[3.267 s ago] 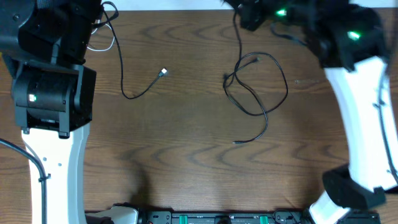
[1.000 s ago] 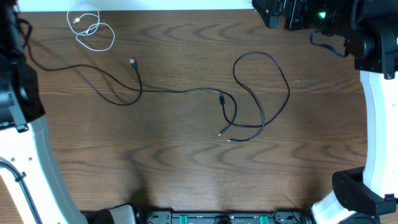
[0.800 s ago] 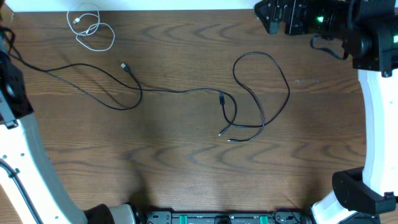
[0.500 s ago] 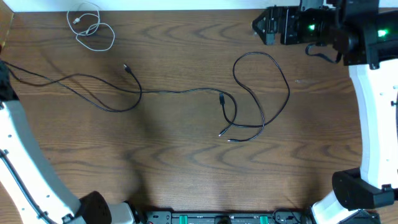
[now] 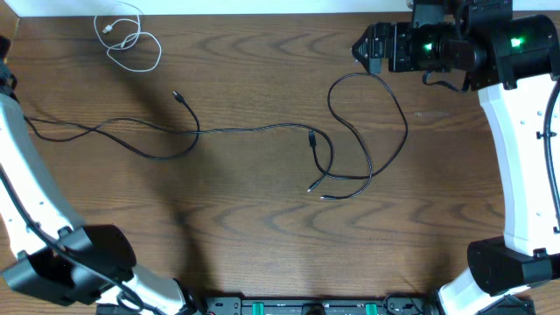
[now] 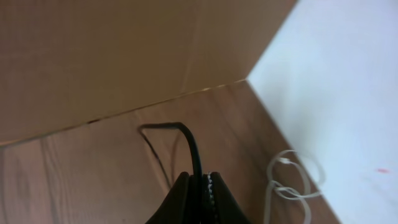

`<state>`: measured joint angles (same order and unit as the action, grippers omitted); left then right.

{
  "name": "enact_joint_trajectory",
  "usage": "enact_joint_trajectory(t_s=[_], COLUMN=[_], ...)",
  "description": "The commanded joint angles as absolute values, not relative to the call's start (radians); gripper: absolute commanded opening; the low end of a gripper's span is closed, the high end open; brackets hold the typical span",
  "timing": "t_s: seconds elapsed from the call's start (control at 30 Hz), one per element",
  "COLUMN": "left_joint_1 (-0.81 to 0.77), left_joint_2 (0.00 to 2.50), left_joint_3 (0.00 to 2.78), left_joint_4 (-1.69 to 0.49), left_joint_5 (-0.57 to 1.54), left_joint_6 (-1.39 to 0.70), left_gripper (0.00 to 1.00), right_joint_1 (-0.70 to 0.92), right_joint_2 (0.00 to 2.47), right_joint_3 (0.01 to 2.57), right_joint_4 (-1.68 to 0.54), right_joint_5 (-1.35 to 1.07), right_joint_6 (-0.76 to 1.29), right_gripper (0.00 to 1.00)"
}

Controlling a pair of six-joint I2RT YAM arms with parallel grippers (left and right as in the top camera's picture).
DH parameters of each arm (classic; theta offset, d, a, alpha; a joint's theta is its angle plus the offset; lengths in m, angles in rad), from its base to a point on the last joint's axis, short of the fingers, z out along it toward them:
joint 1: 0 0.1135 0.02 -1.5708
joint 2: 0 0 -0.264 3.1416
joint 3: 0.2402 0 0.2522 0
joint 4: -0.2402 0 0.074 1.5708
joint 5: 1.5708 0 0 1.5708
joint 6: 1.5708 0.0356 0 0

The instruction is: Untangle cables

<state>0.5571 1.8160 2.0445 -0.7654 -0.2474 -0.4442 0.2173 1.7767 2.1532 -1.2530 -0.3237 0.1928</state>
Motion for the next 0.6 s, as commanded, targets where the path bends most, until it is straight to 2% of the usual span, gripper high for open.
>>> enact_joint_trajectory(t_s=[0.0,0.07,0.2,0.4,0.57], left_joint_1=[0.596,0.616,0.654,0.685,0.685], left_joint_2=[1.865,1.896,1.963,2.068,2.103], left_joint_3=[2.059,2.059,2.059,2.059,2.059], left_joint_4=[-0.749,-0.712,-0.627,-0.485,-0.503], left_joint_5=[-0.274,-0.220,0.018,0.339,0.344], left_joint_6=[-0.440,-0.381,-0.241,-0.205,-0.206], left_gripper=[0.07,0.08,0.07,0.07,0.08], right_joint_1=[0.218,0.218,0.218,0.218,0.218], right_joint_2=[1.779,1.779,1.779,1.779,1.779], right_joint_3=[2.146,2.146,2.146,2.146,2.146], right_joint_4=[-1.254,-1.257,-1.257,-1.257,-1.256], right_joint_5=[-0.320,-0.320,-0.320,-0.320,-0.320], right_joint_6=[0.178,0.178,0.178,0.178,0.178], right_gripper=[0.99,0.99,0.99,0.99,0.99])
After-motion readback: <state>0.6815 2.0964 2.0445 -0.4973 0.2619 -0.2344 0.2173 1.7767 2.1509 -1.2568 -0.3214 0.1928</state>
